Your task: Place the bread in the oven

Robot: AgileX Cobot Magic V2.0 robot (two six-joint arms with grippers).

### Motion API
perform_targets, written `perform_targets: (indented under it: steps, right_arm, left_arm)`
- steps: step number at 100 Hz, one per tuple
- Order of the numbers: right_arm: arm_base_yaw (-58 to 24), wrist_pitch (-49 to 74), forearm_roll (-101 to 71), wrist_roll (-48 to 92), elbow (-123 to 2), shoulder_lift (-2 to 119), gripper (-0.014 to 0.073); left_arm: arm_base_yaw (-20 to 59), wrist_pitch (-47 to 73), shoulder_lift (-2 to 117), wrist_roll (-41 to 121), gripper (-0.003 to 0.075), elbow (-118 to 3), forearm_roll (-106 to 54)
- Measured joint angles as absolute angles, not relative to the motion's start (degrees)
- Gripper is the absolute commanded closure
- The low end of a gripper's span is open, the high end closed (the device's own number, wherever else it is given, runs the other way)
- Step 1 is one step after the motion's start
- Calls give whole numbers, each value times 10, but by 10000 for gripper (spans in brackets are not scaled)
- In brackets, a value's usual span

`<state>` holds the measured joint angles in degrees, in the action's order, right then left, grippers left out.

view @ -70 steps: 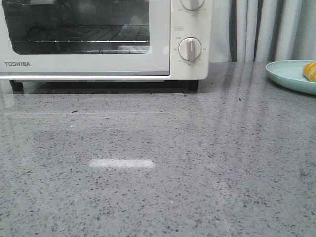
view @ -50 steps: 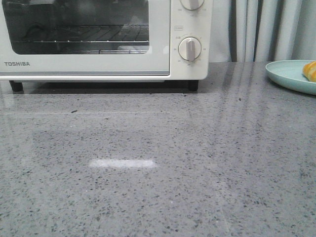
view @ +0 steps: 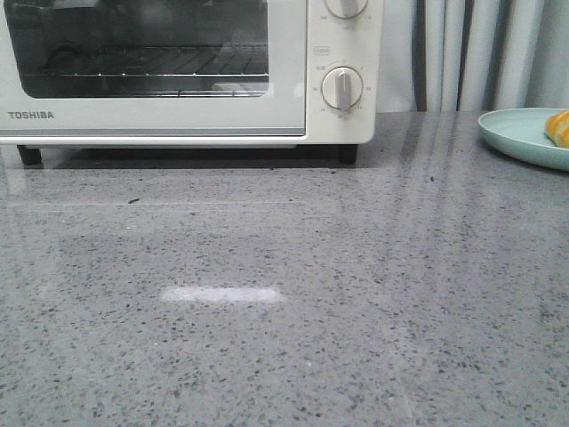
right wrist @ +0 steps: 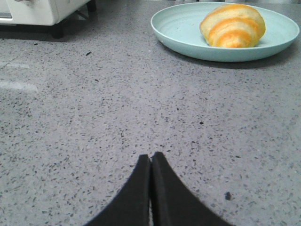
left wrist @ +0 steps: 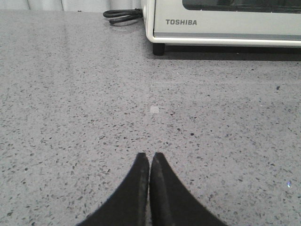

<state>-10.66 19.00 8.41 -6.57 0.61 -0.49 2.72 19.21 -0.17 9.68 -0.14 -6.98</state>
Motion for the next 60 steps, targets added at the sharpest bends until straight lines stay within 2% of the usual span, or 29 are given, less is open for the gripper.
perform_targets:
  steps: [33, 60]
  right_arm:
    - [-107, 172, 112, -66, 6, -5, 662]
    - [-107, -31, 62, -66, 6, -5, 662]
  left_arm:
    - [27, 192, -2, 97, 741, -1, -70]
    - [27, 182, -2, 97, 741, -1, -52]
